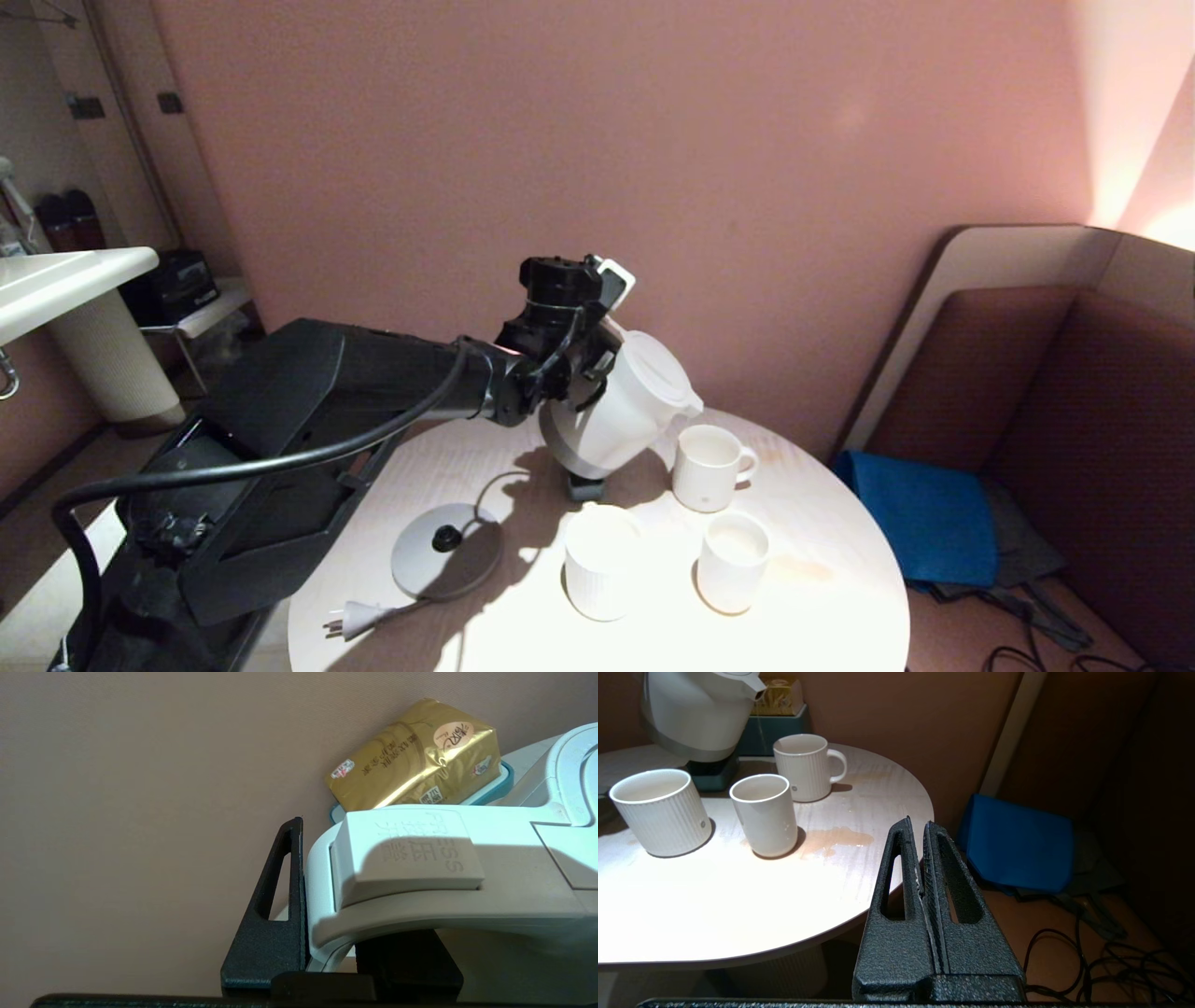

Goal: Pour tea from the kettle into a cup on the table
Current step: Pour water into the cup

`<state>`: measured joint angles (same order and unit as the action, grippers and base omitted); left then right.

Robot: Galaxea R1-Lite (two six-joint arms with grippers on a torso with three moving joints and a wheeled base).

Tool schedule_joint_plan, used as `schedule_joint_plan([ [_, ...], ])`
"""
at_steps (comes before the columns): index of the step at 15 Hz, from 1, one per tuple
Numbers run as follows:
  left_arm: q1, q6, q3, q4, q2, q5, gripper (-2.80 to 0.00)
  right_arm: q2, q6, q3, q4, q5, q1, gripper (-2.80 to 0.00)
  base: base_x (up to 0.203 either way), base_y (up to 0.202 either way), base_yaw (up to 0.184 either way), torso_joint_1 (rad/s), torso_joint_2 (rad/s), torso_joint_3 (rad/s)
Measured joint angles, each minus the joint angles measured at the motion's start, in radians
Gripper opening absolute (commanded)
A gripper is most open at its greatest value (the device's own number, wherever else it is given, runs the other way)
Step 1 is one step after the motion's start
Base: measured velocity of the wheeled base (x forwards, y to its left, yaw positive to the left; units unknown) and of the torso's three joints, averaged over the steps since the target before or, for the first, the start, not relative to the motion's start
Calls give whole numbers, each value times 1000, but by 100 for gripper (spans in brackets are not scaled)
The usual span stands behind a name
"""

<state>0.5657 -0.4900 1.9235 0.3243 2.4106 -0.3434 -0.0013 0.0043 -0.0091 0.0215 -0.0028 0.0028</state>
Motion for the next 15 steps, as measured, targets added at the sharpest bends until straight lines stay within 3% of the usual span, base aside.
schedule_joint_plan([
  [12, 13, -27, 21, 2, 5, 4, -280, 0, 0, 0, 0, 0, 0, -280, 0, 0, 0, 0, 0, 0],
  [14, 13, 8, 22, 12, 5, 4, -280, 0, 0, 0, 0, 0, 0, -280, 0, 0, 0, 0, 0, 0],
  [15, 12, 54, 22, 7, 5, 3, -280, 0, 0, 0, 0, 0, 0, -280, 0, 0, 0, 0, 0, 0],
])
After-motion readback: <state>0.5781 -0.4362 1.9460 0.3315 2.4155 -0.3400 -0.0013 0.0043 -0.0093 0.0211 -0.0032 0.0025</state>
